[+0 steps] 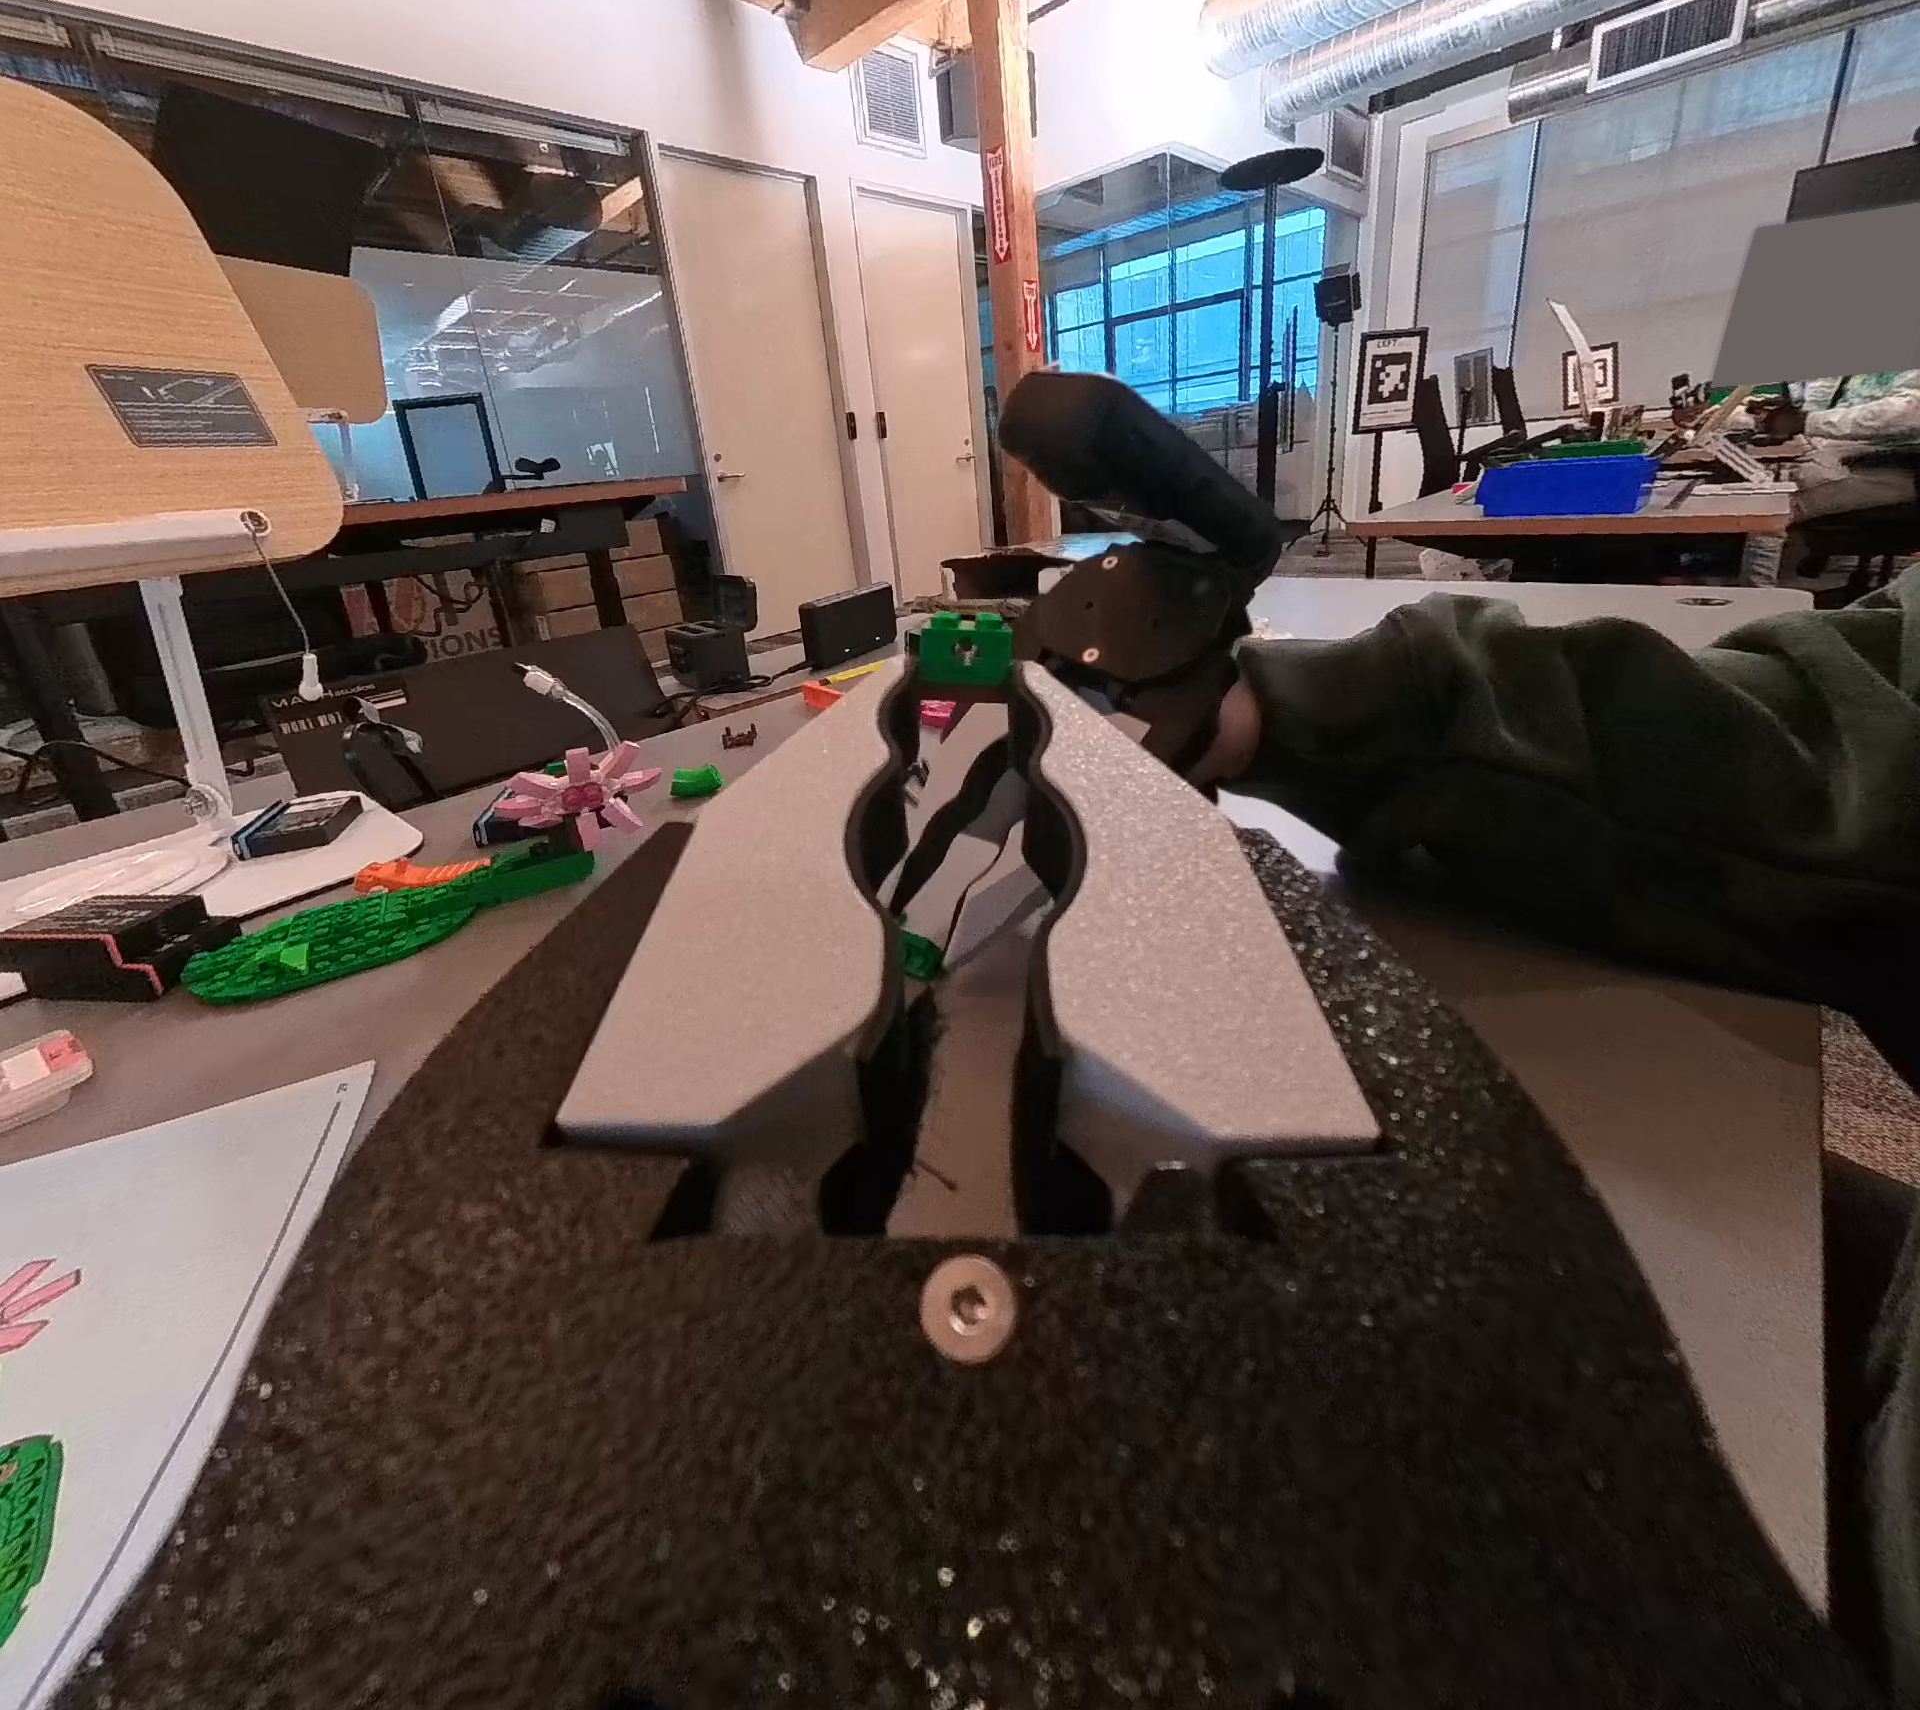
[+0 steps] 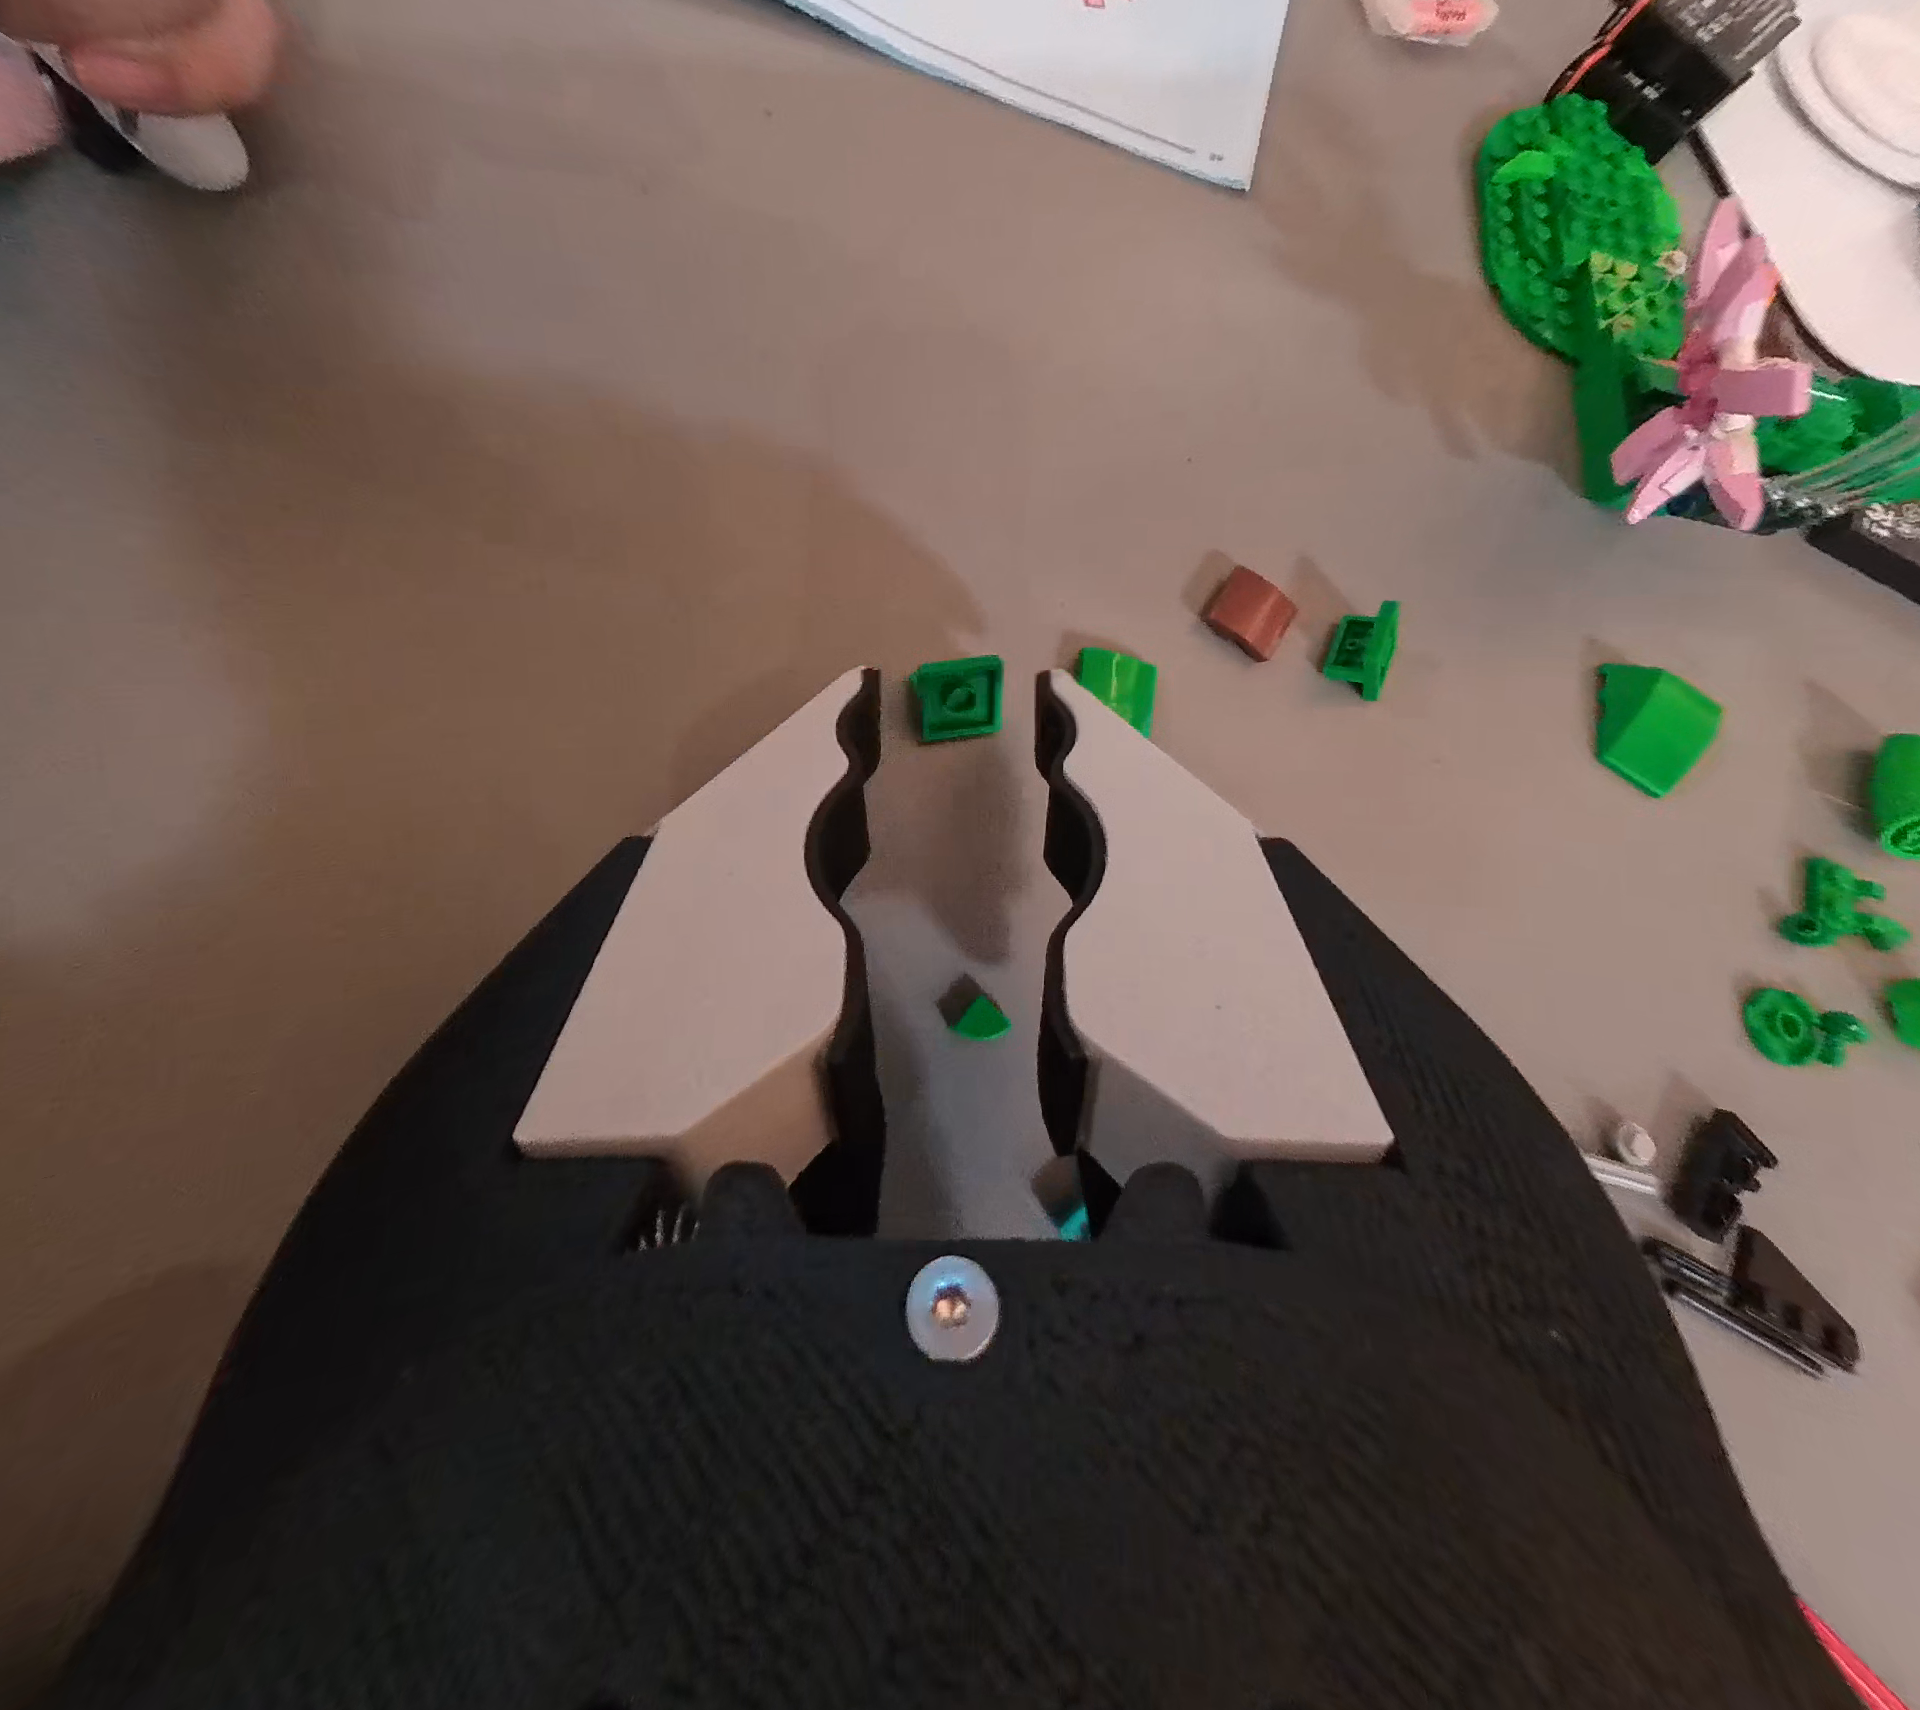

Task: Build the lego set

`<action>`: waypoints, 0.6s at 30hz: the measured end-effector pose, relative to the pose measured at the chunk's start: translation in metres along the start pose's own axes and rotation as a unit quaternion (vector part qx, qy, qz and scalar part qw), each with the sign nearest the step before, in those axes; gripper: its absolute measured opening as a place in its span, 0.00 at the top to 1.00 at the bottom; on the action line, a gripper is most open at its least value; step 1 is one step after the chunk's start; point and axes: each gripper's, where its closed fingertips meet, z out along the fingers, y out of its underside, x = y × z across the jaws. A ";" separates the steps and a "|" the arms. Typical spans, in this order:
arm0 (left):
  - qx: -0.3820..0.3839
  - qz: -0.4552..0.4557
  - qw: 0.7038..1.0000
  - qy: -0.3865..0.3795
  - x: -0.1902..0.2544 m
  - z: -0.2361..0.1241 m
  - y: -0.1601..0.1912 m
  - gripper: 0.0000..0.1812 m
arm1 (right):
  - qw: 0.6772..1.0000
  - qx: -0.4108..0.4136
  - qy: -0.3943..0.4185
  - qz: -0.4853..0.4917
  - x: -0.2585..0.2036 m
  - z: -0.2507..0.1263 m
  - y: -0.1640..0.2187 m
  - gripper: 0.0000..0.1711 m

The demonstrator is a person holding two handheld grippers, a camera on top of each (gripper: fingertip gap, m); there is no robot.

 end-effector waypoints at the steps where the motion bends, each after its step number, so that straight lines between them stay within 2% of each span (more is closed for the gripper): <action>1: -0.001 0.000 1.000 0.002 0.000 0.000 0.000 0.93 | 1.000 -0.001 -0.001 0.002 -0.001 0.001 0.000 0.84; 13: -0.006 -0.001 1.000 0.013 0.004 0.001 0.002 0.93 | 1.000 -0.001 -0.009 0.017 -0.003 0.003 -0.001 0.91; 18: -0.009 -0.005 1.000 0.015 0.004 0.001 0.003 0.93 | 0.999 0.045 -0.011 0.015 -0.003 -0.006 -0.019 0.91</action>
